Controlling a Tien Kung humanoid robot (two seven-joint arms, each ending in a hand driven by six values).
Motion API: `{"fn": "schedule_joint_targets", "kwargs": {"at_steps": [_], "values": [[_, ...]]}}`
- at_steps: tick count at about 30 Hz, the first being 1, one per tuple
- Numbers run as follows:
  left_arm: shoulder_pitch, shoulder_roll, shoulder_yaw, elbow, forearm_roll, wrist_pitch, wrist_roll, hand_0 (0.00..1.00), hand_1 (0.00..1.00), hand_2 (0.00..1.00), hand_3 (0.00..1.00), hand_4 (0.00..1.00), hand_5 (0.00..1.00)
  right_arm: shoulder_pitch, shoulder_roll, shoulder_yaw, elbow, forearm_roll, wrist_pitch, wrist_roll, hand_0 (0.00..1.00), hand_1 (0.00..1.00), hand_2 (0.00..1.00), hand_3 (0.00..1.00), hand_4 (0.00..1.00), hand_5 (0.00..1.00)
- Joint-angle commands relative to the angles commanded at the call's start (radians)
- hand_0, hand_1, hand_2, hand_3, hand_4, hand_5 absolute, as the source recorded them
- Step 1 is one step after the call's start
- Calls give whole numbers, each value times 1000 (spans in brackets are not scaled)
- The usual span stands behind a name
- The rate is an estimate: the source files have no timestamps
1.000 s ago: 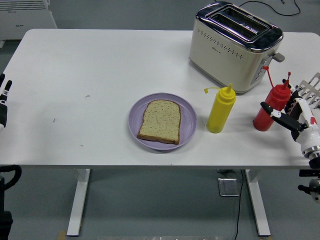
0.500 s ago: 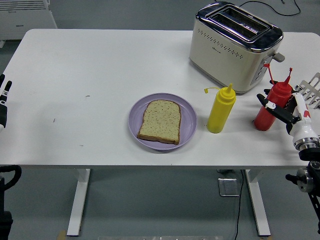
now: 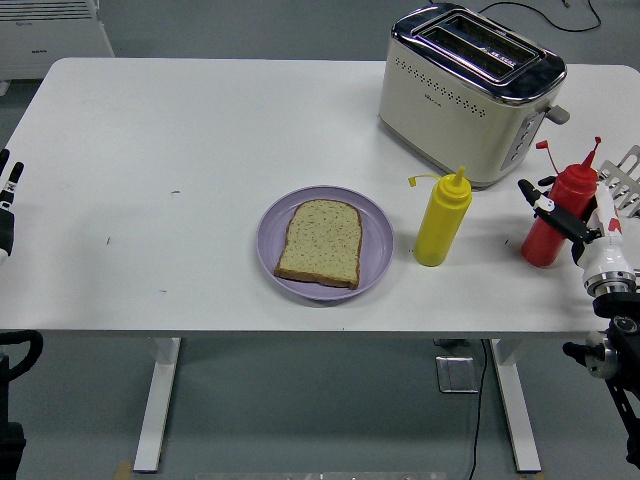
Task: Pick up the cup,pour liquid into bread,place the cup on the desk
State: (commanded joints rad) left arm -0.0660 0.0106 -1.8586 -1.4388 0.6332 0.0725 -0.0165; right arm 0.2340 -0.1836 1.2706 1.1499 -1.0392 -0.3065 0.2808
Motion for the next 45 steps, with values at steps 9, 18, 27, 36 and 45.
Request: {"fn": "schedule_joint_targets", "kwargs": {"at_steps": [9, 18, 27, 36, 45], "values": [[1, 0, 1, 0, 0, 1, -1, 832, 841, 857, 759, 663, 998, 3, 0, 0, 5, 30, -32, 18, 81, 83, 158, 210, 891, 210], [2, 0, 4, 0, 0, 1, -1, 832, 841, 856, 758, 663, 998, 5, -9, 13, 41, 44, -61, 11, 2, 2, 120, 193, 884, 193], [4, -1, 4, -1, 0, 1, -1, 831, 841, 856, 756, 662, 998, 32, -49, 11, 152, -70, -120, -17, 2, 2, 117, 197, 873, 173], [6, -1, 2, 0, -1, 0, -1, 831, 841, 856, 753, 662, 998, 164, -136, -95, 258, -431, -257, -152, 2, 2, 125, 206, 859, 131], [2, -3, -7, -1, -1, 1, -2, 830, 841, 855, 754, 663, 998, 398, -206, -292, 210, -808, -221, -364, 2, 2, 132, 215, 846, 90]]}}
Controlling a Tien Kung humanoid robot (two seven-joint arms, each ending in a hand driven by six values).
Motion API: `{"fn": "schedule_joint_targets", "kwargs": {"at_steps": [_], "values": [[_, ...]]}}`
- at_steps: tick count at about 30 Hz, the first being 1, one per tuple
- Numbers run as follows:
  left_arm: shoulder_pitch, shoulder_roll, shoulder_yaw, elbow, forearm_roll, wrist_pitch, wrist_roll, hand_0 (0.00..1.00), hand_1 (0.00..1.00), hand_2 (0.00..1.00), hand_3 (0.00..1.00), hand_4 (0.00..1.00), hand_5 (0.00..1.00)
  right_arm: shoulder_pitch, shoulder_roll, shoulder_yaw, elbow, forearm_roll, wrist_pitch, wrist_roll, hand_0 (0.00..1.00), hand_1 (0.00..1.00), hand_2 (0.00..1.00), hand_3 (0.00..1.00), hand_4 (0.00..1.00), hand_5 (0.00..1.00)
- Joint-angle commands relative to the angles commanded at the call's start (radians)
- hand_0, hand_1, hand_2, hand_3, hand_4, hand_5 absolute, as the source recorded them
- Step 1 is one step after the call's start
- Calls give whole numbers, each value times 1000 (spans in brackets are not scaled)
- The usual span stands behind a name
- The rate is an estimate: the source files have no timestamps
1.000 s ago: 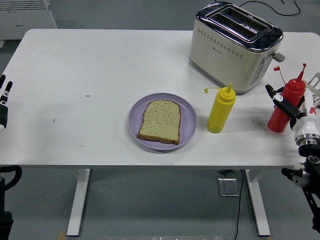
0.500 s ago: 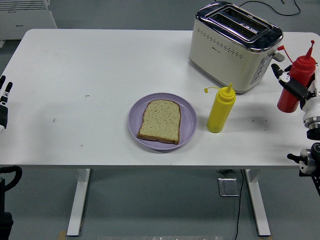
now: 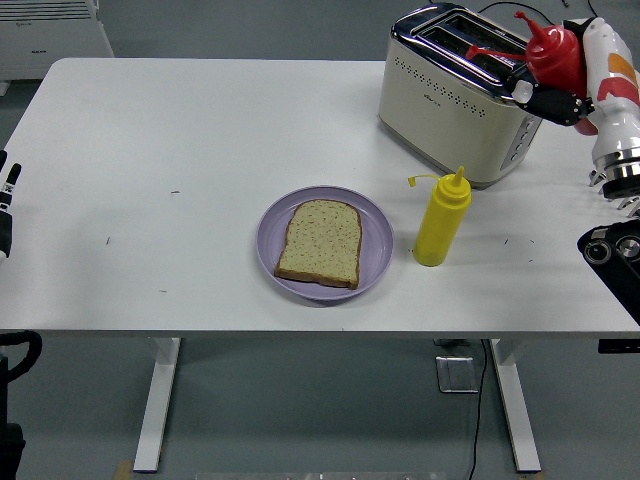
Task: Pick up the cup,pour liquid into bread,place the cup on the desk
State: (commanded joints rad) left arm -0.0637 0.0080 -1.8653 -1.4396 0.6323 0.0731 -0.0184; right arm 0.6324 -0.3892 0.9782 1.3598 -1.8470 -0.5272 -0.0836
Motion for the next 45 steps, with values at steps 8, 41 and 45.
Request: {"fn": "schedule_joint_targets", "kwargs": {"at_steps": [8, 41, 45], "values": [[1, -1, -8, 0, 0, 0, -1, 830, 841, 855, 753, 662, 998, 273, -60, -282, -14, -338, 191, -84, 2, 12, 167, 246, 820, 53], [2, -1, -14, 1, -2, 1, -2, 830, 840, 854, 750, 661, 998, 464, -26, -537, -34, -422, 357, -127, 2, 62, 213, 279, 746, 41], [4, -1, -14, 1, -3, 1, -2, 830, 840, 855, 750, 662, 998, 452, -24, -428, -33, -422, 353, -141, 2, 65, 214, 280, 738, 45]]}}
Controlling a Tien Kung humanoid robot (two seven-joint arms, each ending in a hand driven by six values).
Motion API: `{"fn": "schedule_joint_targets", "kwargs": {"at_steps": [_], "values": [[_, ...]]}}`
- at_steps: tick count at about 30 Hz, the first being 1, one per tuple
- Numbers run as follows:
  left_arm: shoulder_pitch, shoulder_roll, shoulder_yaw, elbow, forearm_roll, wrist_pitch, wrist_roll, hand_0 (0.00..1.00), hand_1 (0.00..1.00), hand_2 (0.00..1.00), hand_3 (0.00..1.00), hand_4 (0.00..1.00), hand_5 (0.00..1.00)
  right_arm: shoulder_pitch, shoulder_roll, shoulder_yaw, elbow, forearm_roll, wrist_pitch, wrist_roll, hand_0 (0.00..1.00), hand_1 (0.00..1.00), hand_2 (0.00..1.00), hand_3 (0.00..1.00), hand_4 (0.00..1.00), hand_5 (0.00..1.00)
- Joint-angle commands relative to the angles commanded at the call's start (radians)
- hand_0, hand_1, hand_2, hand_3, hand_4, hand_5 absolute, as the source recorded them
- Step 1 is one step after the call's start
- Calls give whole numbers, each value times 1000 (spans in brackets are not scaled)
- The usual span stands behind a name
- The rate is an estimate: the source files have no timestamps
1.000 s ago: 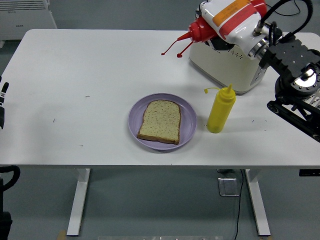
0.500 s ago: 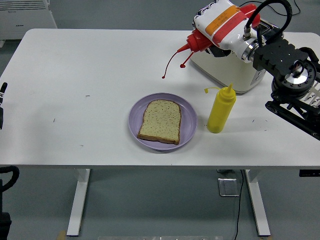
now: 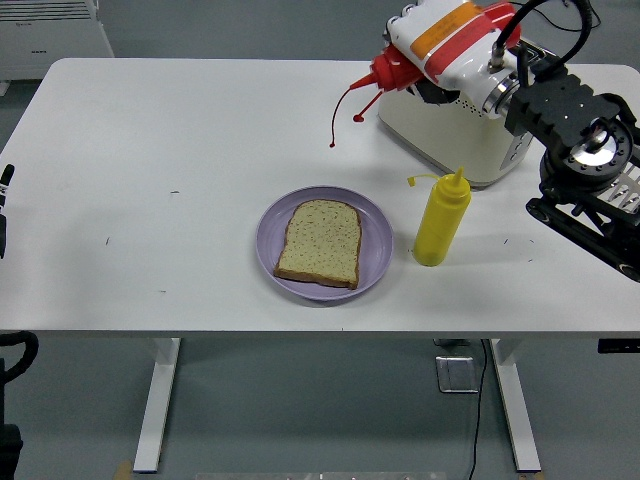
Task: Pick up the cup,pour liquid into bread,place the cup on the desk
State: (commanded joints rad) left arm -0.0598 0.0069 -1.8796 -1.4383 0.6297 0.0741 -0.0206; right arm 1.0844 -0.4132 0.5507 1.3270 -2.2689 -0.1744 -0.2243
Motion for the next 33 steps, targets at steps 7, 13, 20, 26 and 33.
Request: {"fn": "schedule_joint_targets", "kwargs": {"at_steps": [7, 13, 20, 26, 33], "values": [[-5, -2, 4, 0, 2, -2, 0, 830, 840, 854, 750, 662, 998, 0, 29, -164, -11, 0, 3, 12, 2, 67, 216, 277, 719, 48], [0, -1, 2, 0, 0, 1, 0, 829, 840, 854, 750, 662, 998, -37, 22, -15, -6, 0, -42, -20, 2, 70, 219, 281, 722, 61], [0, -1, 7, 0, 0, 1, 0, 829, 840, 854, 750, 663, 998, -126, 38, 214, 41, 0, -162, -38, 2, 75, 220, 280, 722, 61], [2, 0, 13, 0, -2, 6, -1, 829, 840, 852, 749, 663, 998, -252, 62, 447, 96, 173, -290, 63, 3, 87, 221, 279, 723, 70], [5, 0, 18, 0, -3, 9, -2, 828, 839, 852, 747, 663, 998, -405, 111, 738, 86, 472, -356, 216, 2, 88, 220, 278, 723, 68]]}}
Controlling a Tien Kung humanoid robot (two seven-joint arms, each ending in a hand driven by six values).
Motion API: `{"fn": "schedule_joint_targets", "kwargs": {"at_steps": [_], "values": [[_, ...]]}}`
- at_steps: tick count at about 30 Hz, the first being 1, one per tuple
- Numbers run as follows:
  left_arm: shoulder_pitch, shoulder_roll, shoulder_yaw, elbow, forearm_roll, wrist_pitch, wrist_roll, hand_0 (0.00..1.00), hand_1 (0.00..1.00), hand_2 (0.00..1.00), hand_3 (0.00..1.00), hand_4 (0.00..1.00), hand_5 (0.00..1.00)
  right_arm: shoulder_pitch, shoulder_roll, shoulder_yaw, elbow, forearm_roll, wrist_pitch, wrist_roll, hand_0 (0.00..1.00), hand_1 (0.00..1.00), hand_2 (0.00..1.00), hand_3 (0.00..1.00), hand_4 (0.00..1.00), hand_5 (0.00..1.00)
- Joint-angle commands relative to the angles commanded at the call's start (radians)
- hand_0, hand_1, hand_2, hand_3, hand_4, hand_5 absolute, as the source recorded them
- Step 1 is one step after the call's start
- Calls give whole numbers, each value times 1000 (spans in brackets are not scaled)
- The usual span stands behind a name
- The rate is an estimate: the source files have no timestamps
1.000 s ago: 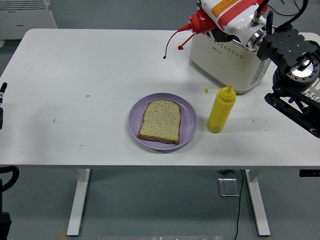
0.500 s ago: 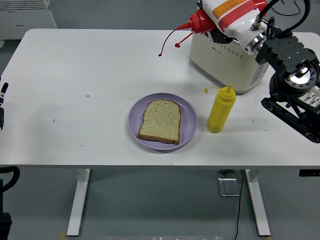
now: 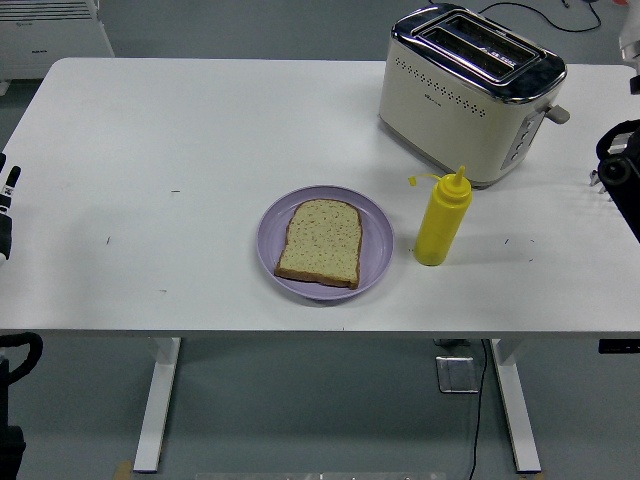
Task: Pick up the cup,pour liquid into bread,place the cup on the desk
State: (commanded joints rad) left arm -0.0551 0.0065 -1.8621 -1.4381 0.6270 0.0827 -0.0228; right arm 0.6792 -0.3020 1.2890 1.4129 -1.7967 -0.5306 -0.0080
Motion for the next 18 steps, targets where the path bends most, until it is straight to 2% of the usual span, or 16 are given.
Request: {"fn": "schedule_joint_targets", "kwargs": {"at_steps": [4, 14, 18], "values": [[1, 0, 2, 0, 0, 0, 0, 828, 839, 851, 747, 663, 998, -85, 13, 128, -13, 169, -18, 38, 2, 88, 220, 274, 725, 70], [-2, 1, 6, 0, -1, 1, 0, 828, 837, 849, 746, 663, 998, -223, 21, 163, -11, 585, 8, 92, 6, 100, 223, 276, 724, 78], [-4, 1, 4, 0, -1, 1, 0, 828, 837, 849, 746, 663, 998, -265, 17, 166, -14, 754, 11, 145, 6, 100, 223, 276, 724, 78]]}}
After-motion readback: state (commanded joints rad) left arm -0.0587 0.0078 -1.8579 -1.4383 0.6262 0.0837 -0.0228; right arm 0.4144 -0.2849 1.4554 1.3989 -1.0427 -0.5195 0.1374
